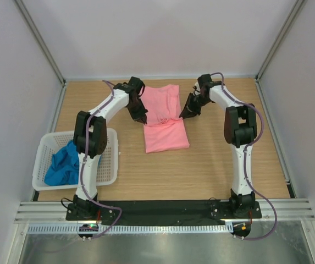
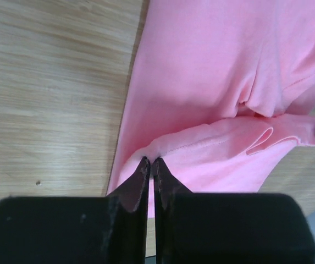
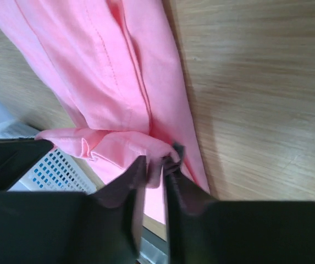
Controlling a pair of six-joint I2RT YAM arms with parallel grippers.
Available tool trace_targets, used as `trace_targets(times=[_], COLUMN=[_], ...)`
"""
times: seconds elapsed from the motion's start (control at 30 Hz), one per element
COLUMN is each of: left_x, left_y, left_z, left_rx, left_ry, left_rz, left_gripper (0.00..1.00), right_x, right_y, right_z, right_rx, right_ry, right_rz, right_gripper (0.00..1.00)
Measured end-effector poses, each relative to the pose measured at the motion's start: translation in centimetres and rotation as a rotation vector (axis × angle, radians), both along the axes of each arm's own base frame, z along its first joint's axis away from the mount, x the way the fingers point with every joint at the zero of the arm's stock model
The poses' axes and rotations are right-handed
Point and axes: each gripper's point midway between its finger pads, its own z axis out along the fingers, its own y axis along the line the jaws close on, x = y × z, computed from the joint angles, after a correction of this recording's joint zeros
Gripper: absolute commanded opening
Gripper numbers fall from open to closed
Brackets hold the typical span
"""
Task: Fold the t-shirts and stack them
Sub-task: Fold the tshirt
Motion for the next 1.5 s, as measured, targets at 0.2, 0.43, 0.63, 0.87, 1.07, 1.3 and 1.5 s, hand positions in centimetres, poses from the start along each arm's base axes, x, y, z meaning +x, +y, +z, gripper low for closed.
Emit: trace_targets(times=[0.2,0.43,0.63,0.87,1.07,1.3,1.5], left_x=[2.3,2.7,-2.6,-7.9,-11.9,-13.7,-15.0], left_y=[1.5,2.3,-0.2,-5.3,-5.6,-3.3,-2.9], left_z=[0.0,1.9,3.7,2.4,-1.6,-4.5,-5.5], left_rx=[0.021,0.047,-0.028,-0.122,-0.098,-0.029,-0.031], left_ry=[-0.011,-0.063,-0.073,-0.057,0.037,0.095,0.113], left_rz=[0.024,0.017,-0.044,-0.153,-0.191,-0.178,-0.185], left_gripper=[0.32,0.44,0.26,0.13,0.12,0.12,0.11], right_x=[1.4,1.3,-3.1,-9.0,-14.1,-15.5,-17.4], right_y=[-1.0,-4.2,-3.9,-0.3,-0.5,-1.3,-1.7], right_z=[-0.3,1.9,4.1,2.5,-1.8,-3.9,-4.5], right_rx=[-0.024,-0.180,-0.142,-0.004,0.016,-0.011,-0.010], right_ry=[-0.003,-0.082,-0.082,-0.023,0.120,0.143,0.153], right_rz=[-0.008,0.000,0.008,0.077,0.102,0.099,0.093], right_gripper=[0.48,0.57,0.34,0.01,0.01,0.01,0.01])
